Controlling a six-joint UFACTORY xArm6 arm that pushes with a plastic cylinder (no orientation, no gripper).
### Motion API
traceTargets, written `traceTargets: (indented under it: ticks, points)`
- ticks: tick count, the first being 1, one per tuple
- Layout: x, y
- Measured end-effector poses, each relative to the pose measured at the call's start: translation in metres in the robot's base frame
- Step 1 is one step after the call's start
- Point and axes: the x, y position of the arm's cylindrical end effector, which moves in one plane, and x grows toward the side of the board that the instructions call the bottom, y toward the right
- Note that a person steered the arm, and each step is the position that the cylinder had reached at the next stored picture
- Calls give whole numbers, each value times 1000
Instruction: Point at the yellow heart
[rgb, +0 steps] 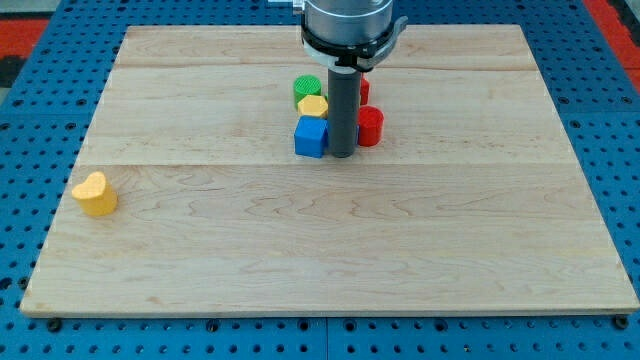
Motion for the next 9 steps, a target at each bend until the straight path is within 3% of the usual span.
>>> traceTargets:
  ticks: [2, 3, 5, 6, 7, 9]
  points:
    - [25, 28]
    - [5, 72]
    - [7, 75]
    - [17, 128]
    - [-11, 172]
    - [-114, 151]
